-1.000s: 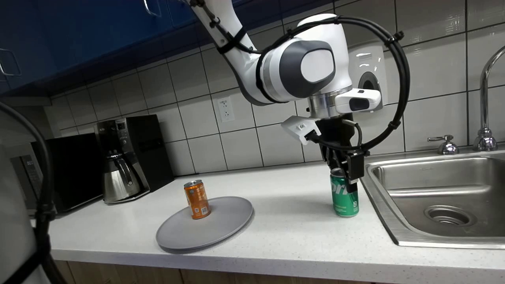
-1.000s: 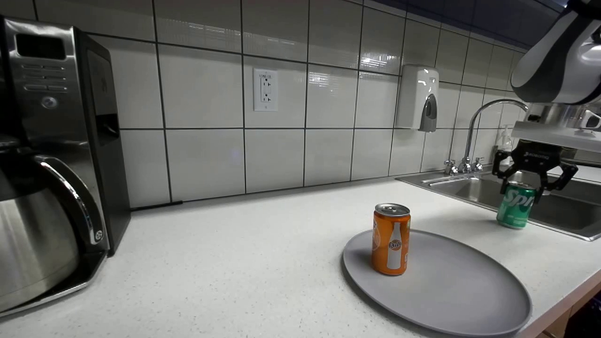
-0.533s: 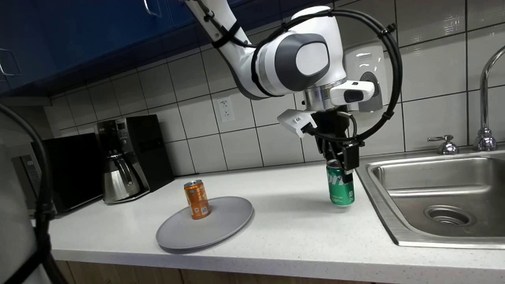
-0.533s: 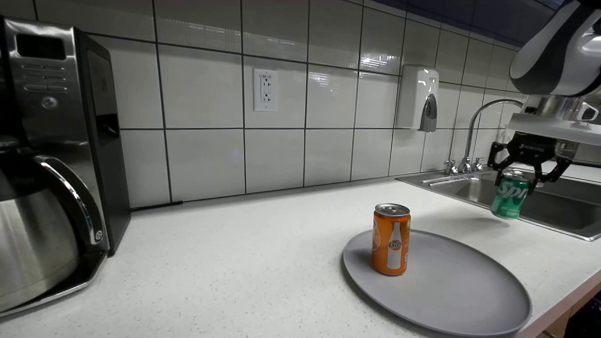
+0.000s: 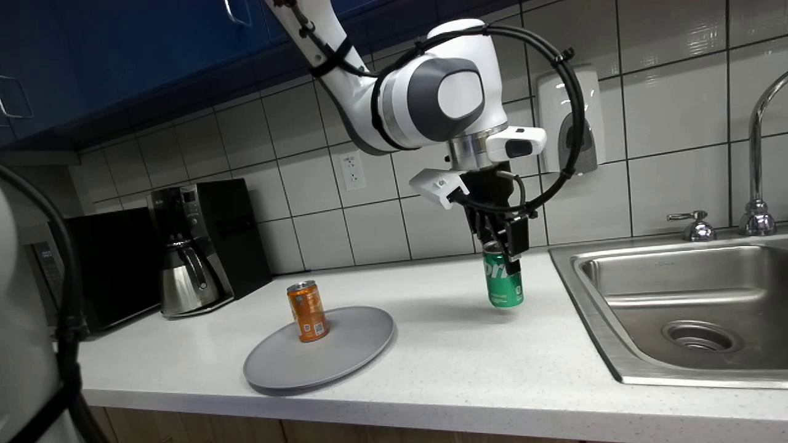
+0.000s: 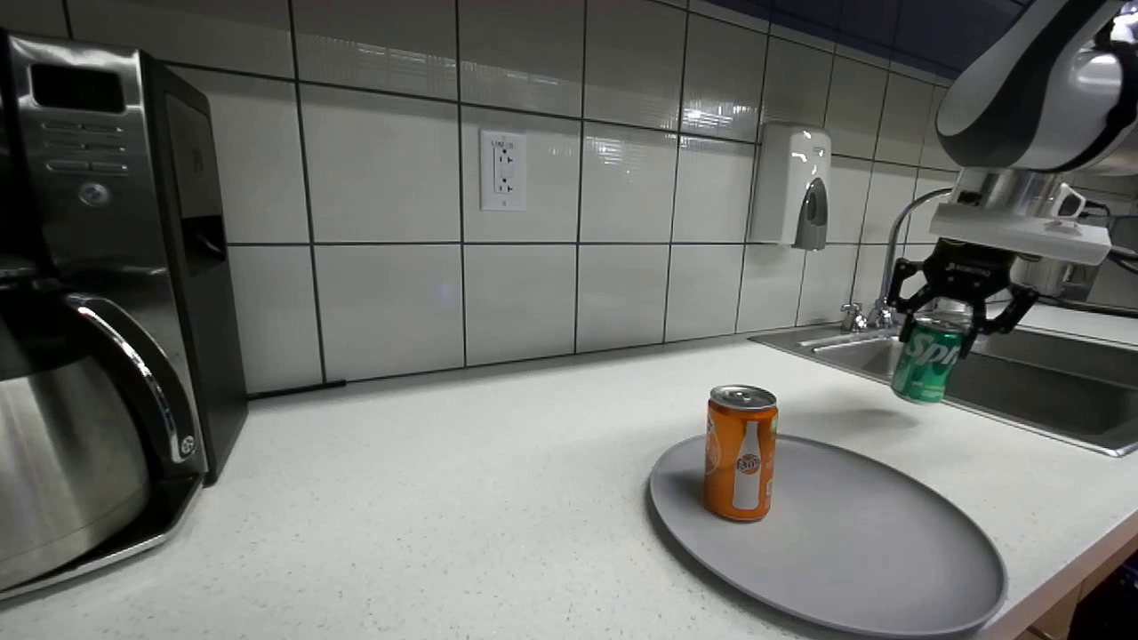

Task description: Put the cans on the grey plate

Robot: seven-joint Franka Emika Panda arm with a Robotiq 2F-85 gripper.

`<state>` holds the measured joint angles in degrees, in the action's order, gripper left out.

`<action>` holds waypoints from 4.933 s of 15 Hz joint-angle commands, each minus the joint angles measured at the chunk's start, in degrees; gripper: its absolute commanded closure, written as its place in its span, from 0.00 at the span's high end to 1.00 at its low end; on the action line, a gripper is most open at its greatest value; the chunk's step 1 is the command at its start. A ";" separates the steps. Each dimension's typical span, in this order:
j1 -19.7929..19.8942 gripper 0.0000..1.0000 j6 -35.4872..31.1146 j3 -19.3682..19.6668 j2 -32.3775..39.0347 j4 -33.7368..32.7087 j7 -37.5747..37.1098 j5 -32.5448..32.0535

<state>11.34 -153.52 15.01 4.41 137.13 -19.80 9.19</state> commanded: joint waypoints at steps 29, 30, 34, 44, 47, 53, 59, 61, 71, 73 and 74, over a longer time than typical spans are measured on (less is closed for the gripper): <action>-6.21 0.40 0.98 -8.94 -10.87 9.46 3.00 -6.59; -6.25 0.40 1.01 -9.23 -11.33 9.90 3.44 -6.47; -6.65 0.40 1.28 -10.24 -12.66 11.27 5.08 -6.19; -8.08 0.40 1.61 -12.06 -13.19 12.07 8.62 -5.53; -9.05 0.40 1.68 -12.38 -12.76 11.64 9.87 -5.01; -10.95 0.40 1.75 -13.36 -11.98 11.24 11.72 -4.48; -12.17 0.40 1.68 -14.31 -11.09 11.01 12.56 -4.57; -12.39 0.40 1.59 -14.51 -10.58 10.93 12.87 -4.52; -13.37 0.40 1.46 -15.74 -9.50 11.39 14.11 -5.05; -13.44 0.40 1.46 -15.86 -9.27 11.61 14.24 -5.15; -13.46 0.40 1.40 -15.92 -9.21 11.78 14.27 -5.24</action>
<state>-2.12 -153.21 -0.35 -4.12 148.78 -7.16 3.49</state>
